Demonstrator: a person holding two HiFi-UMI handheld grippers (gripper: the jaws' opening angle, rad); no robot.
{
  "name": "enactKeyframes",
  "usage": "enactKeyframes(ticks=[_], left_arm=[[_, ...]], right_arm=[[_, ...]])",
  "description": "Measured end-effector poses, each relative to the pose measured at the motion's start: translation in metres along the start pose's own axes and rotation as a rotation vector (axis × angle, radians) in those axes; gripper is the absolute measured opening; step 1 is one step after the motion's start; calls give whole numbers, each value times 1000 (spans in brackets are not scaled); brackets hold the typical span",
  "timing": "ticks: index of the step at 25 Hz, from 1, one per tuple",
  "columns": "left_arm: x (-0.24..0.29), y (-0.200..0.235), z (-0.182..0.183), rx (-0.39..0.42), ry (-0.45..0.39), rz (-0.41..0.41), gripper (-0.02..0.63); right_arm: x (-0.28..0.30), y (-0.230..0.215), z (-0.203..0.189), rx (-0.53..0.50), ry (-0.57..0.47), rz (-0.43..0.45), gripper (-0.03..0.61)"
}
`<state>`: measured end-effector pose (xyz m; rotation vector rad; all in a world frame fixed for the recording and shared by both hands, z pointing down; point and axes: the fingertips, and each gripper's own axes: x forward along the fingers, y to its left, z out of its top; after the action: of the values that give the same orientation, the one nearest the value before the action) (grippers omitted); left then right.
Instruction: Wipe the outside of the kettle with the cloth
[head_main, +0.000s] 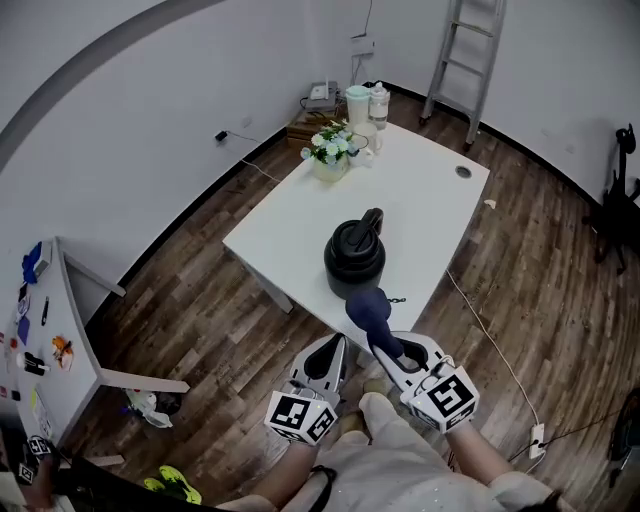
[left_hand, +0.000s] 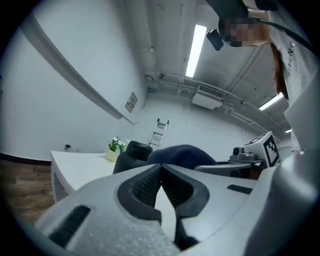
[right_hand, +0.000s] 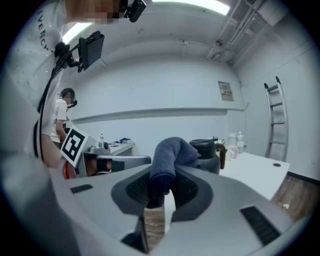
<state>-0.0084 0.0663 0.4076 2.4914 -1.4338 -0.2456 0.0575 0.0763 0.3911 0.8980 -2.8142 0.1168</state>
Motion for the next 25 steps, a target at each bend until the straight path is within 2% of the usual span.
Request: enactKeyframes(ticks=[3, 6, 8, 12, 19, 23, 25], left_arm=[[10, 16, 8, 2, -9, 40, 8], [18, 32, 2, 11, -1, 84, 8], [26, 39, -6, 9, 2, 99, 8], [56, 39, -25, 17, 3, 77, 8], [91, 36, -57, -41, 47, 51, 8], [99, 35, -62, -72, 59, 46, 8], [103, 33, -64, -74, 63, 37, 8]], right_arm=[[23, -31, 11, -46, -19, 51, 63], [46, -56, -13, -20, 56, 72, 63], [53, -68, -36, 37, 107, 57, 63], [60, -85, -72, 154, 171, 23, 63], [69, -108, -121, 262, 287, -48, 63], [69, -113, -141, 284, 343, -78, 63], [64, -118, -144, 262, 362, -111, 63]])
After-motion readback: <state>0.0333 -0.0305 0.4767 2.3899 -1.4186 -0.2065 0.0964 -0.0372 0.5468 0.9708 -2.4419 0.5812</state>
